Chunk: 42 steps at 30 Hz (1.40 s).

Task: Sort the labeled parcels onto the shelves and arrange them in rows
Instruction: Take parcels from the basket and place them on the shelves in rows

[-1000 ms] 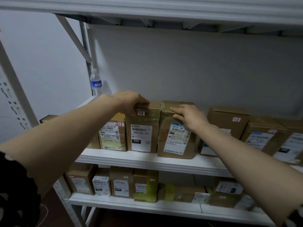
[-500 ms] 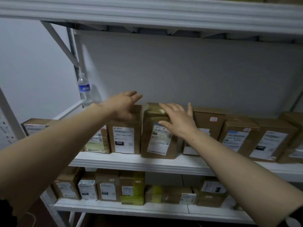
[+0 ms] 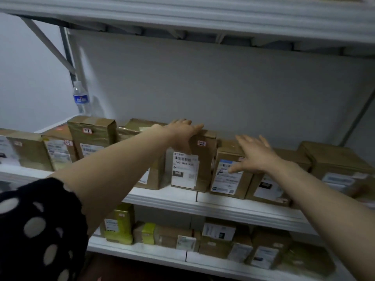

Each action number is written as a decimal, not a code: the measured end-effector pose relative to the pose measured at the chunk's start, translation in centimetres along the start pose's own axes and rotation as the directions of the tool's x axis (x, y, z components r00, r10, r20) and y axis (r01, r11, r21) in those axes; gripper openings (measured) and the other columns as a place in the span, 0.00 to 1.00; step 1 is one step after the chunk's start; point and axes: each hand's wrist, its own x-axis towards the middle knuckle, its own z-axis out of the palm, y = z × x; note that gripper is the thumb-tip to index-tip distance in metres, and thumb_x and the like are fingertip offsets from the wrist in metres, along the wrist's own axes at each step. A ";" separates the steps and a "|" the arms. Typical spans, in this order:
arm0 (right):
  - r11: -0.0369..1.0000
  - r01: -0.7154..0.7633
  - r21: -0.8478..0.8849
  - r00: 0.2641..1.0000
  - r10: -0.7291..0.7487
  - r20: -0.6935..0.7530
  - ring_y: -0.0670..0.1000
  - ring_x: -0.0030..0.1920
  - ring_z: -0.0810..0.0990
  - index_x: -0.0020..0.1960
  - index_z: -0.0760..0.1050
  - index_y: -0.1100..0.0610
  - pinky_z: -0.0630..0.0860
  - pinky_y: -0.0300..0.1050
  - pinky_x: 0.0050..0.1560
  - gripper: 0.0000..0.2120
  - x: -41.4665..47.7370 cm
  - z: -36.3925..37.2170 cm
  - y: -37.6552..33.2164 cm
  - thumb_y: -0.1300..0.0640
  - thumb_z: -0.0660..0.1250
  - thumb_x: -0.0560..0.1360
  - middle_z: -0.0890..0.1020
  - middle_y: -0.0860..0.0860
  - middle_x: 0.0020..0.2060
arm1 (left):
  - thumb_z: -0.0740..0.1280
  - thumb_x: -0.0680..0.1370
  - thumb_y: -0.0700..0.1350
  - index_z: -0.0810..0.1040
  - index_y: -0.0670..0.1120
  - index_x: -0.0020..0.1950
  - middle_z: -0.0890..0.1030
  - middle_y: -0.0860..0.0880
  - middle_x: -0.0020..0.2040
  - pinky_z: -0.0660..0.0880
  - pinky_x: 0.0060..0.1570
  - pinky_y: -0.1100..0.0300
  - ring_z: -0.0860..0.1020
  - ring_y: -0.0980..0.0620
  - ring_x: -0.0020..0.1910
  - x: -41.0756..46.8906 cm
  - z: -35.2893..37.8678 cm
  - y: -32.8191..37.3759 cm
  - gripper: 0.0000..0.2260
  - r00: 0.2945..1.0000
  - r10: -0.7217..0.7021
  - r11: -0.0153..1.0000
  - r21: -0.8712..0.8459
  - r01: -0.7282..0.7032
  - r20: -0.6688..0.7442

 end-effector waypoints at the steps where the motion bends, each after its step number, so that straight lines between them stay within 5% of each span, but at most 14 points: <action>1: 1.000 0.016 -0.012 1.000 -0.016 0.013 0.53 0.77 0.50 0.78 0.44 0.55 0.40 0.53 0.75 0.54 0.1 0.4 0.4 0.35 0.70 0.66 0.51 0.54 0.78 | 0.72 0.73 0.53 0.46 0.52 0.79 0.59 0.42 0.76 0.52 0.74 0.46 0.56 0.41 0.75 0.4 0.2 0.2 0.44 1.000 -0.019 1.000 0.023 0.018 0.023; 4: 0.998 0.051 -0.043 0.999 -0.050 0.014 0.53 0.77 0.50 0.78 0.44 0.52 0.38 0.54 0.74 0.51 0.4 1.4 1.1 0.37 0.70 0.68 0.52 0.55 0.77 | 0.72 0.73 0.52 0.47 0.55 0.78 0.65 0.42 0.73 0.52 0.73 0.44 0.62 0.41 0.73 1.1 0.5 0.3 0.43 0.997 -0.050 0.997 0.059 0.046 0.059; 9: 0.999 0.032 0.006 0.999 -0.032 -0.017 0.55 0.77 0.51 0.78 0.48 0.48 0.44 0.56 0.75 0.35 0.9 2.8 1.4 0.44 0.62 0.77 0.53 0.57 0.77 | 0.68 0.76 0.41 0.56 0.54 0.77 0.70 0.45 0.67 0.68 0.60 0.54 0.70 0.44 0.64 1.2 -0.5 0.2 0.33 0.998 -0.029 0.999 -0.041 0.031 0.047; 15: 0.994 0.051 0.093 0.993 -0.041 -0.108 0.53 0.77 0.51 0.76 0.55 0.45 0.46 0.65 0.73 0.24 0.9 3.5 1.1 0.46 0.53 0.81 0.55 0.52 0.77 | 0.69 0.75 0.37 0.62 0.52 0.76 0.72 0.49 0.69 0.67 0.65 0.52 0.71 0.46 0.67 0.7 -1.9 -1.1 0.32 0.994 0.005 0.998 -0.060 0.001 0.106; 17: 0.998 0.051 0.045 0.991 -0.045 -0.126 0.51 0.76 0.54 0.76 0.54 0.44 0.41 0.66 0.72 0.26 0.9 3.2 0.7 0.44 0.56 0.80 0.57 0.51 0.76 | 0.70 0.74 0.37 0.62 0.51 0.76 0.73 0.48 0.68 0.67 0.65 0.51 0.71 0.45 0.66 0.4 -2.1 -1.6 0.32 0.991 0.011 0.998 -0.057 -0.004 0.135; 20: 0.998 0.023 -0.057 0.993 -0.029 -0.111 0.50 0.76 0.56 0.78 0.47 0.49 0.36 0.61 0.72 0.45 1.3 2.1 0.1 0.39 0.68 0.71 0.59 0.51 0.76 | 0.70 0.74 0.37 0.62 0.50 0.76 0.73 0.47 0.67 0.67 0.63 0.54 0.72 0.46 0.65 0.1 -2.3 -2.4 0.32 0.988 0.008 0.999 -0.047 -0.001 0.155; 24: 0.996 -0.011 -0.093 0.999 0.008 -0.037 0.55 0.77 0.48 0.78 0.41 0.49 0.38 0.60 0.73 0.57 2.5 1.3 -0.1 0.36 0.73 0.63 0.52 0.54 0.77 | 0.69 0.75 0.37 0.61 0.50 0.76 0.73 0.47 0.68 0.67 0.63 0.54 0.71 0.45 0.66 -0.3 -2.3 -2.7 0.32 0.987 0.005 0.998 -0.056 0.004 0.160; 31: 0.998 0.002 -0.066 0.999 0.002 0.052 0.55 0.74 0.60 0.76 0.54 0.51 0.36 0.62 0.72 0.48 3.9 1.0 -0.9 0.39 0.74 0.64 0.64 0.54 0.72 | 0.65 0.78 0.38 0.59 0.50 0.77 0.73 0.47 0.67 0.66 0.64 0.52 0.71 0.45 0.66 -0.8 -1.3 -3.5 0.30 0.987 0.014 0.997 -0.073 -0.002 0.159; 42: 1.000 0.027 0.009 0.998 -0.028 0.050 0.57 0.75 0.56 0.77 0.51 0.53 0.41 0.62 0.73 0.50 4.5 0.8 -3.6 0.41 0.74 0.66 0.60 0.56 0.74 | 0.66 0.77 0.40 0.62 0.48 0.75 0.73 0.47 0.67 0.67 0.62 0.53 0.72 0.46 0.64 -0.7 -1.3 -3.4 0.27 0.990 0.017 0.996 -0.094 -0.004 0.139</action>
